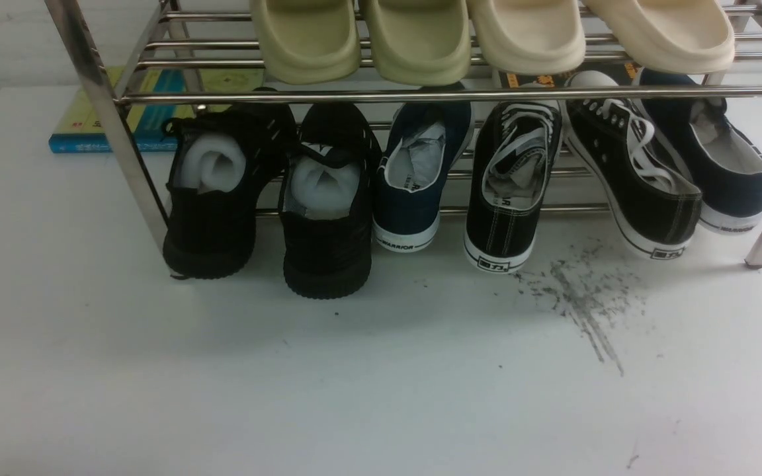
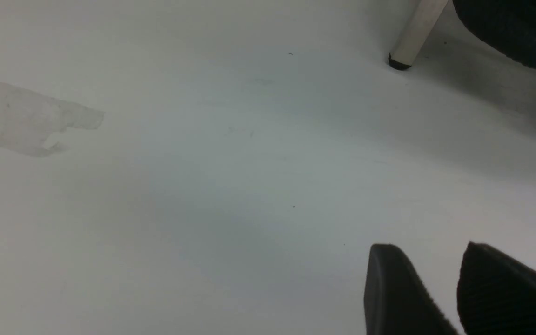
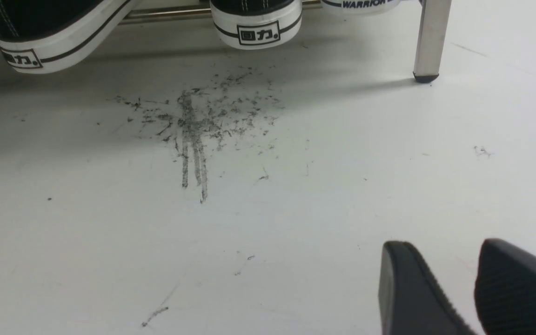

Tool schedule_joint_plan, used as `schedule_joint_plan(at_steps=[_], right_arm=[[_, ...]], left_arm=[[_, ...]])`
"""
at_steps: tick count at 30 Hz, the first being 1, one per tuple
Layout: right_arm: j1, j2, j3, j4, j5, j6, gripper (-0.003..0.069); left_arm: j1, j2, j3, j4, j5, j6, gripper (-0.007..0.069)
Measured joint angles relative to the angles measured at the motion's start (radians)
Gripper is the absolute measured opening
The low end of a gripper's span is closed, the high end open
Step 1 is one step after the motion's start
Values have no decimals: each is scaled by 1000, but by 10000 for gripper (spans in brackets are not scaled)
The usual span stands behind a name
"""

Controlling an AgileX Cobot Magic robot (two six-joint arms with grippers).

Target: Take the shoes off the shelf with your hand on the white table.

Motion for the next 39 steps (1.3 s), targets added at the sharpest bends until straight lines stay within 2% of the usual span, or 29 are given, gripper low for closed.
schedule_joint_plan(at_steps=[11,16,18,19,25,29,30,31,32,33,34,38,39], right_arm=[[0,0,0,0,0,0,240],[0,0,0,0,0,0,240],[0,0,0,0,0,0,240],[0,0,0,0,0,0,240],[0,0,0,16,-4,1,240],[0,0,1,134,-14,55,240],[0,0,3,243,-18,111,240],[0,0,3,255,-19,111,240],[0,0,7,358,-24,152,240],[0,0,7,369,-27,156,240],[0,0,9,448,-30,169,240],[0,0,11,534,-34,172,240],[0,0,11,547,-34,172,240]], left_arm=[[0,0,6,19,-31,-25,242],[0,0,15,-155,-85,-207,242],[0,0,18,-314,-112,-355,242],[0,0,18,-346,-117,-387,242],[0,0,18,-406,-174,-464,242],[0,0,18,-406,-201,-467,242],[0,0,18,-408,-224,-467,242],[0,0,18,-408,-226,-467,242],[0,0,16,-410,-233,-468,238],[0,0,15,-410,-233,-468,237],[0,0,6,-413,-228,-467,224],[0,0,-49,-413,-210,-428,153],[0,0,-90,-413,-207,-394,104]])
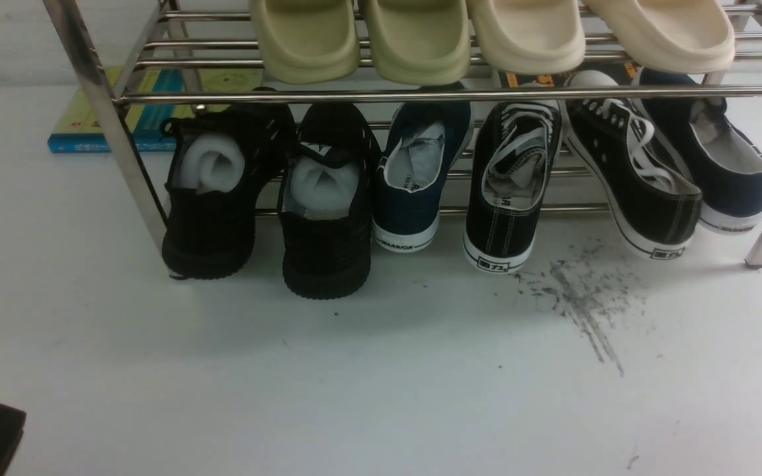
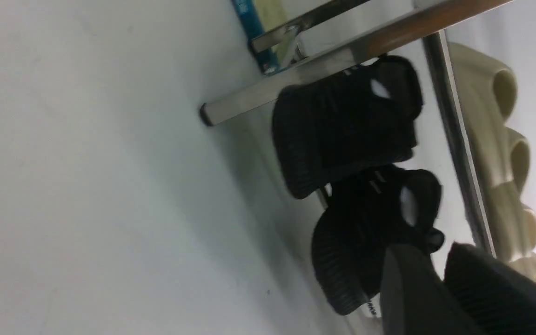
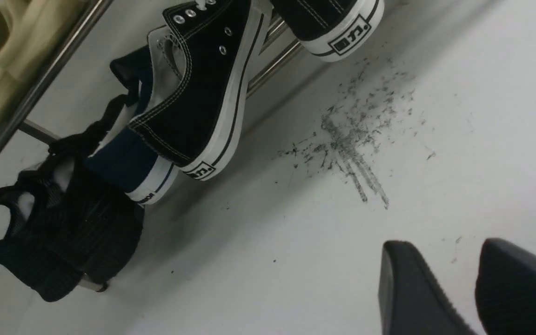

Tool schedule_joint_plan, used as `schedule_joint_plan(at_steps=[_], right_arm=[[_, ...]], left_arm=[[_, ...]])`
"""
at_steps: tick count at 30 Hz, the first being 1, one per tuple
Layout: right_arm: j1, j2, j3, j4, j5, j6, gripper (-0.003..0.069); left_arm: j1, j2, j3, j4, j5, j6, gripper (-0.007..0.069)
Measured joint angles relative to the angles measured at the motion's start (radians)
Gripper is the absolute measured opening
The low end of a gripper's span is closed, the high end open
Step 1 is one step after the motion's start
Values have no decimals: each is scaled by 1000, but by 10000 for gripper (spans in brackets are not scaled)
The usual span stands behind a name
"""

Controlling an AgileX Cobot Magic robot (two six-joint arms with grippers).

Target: Take the shoes off the shelf with your hand on the white table.

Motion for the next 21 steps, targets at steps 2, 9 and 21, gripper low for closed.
schedule_joint_plan(at_steps=[2,9,21], right_arm=[[0,0,0,9,1,1,240],[0,0,-56,-11,63,-49,218],[0,369,-559,-421,499,-70,-10]], left_arm=[[0,4,-67,2,20,44,40],[0,250,-362,19,310,185,1],[0,876,-810,49,797,484,3]])
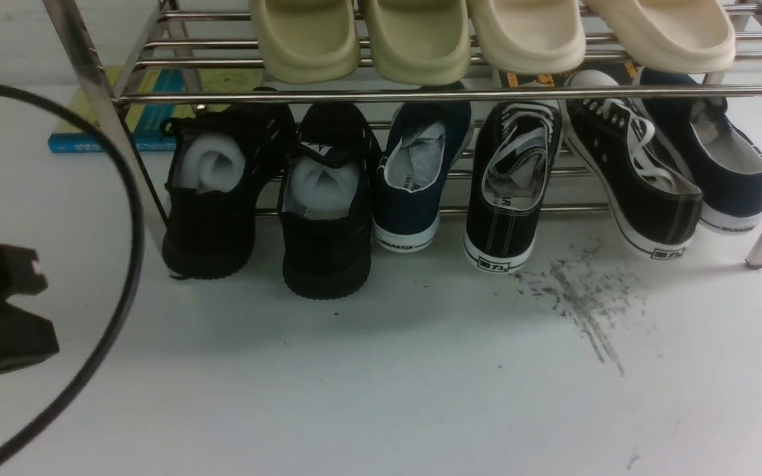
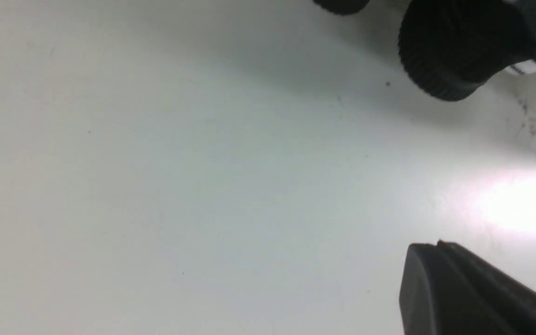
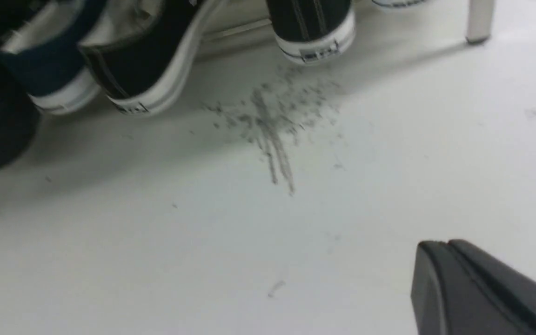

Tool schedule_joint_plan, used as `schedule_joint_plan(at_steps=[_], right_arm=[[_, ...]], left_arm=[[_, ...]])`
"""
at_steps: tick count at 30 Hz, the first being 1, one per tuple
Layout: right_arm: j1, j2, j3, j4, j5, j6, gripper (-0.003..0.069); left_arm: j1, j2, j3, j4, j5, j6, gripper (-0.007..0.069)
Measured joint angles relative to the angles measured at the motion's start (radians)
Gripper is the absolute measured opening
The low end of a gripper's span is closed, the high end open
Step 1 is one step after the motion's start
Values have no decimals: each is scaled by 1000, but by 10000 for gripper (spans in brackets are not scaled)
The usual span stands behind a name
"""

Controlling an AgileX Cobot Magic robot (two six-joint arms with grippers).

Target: Take the shoes off the shelf with your hand on the white table.

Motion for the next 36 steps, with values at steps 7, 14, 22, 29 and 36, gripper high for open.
schedule_joint_plan(at_steps=[7,14,22,29,36], right_arm=[[0,408,-271,-100,130,-37,-2],[0,775,-502,-68,77,-162,13],[0,1080,-743,-74,54,-207,92],[0,1189,-803,-104,-43,-242,183],[0,1277,-805,-131,-175,-260,266]], left_arm=[[0,127,-12,7,51,11,27],[0,144,-12,23,96,16,65],[0,144,-12,60,110,18,152],[0,144,-12,60,105,18,210],[0,144,-12,60,102,18,225]])
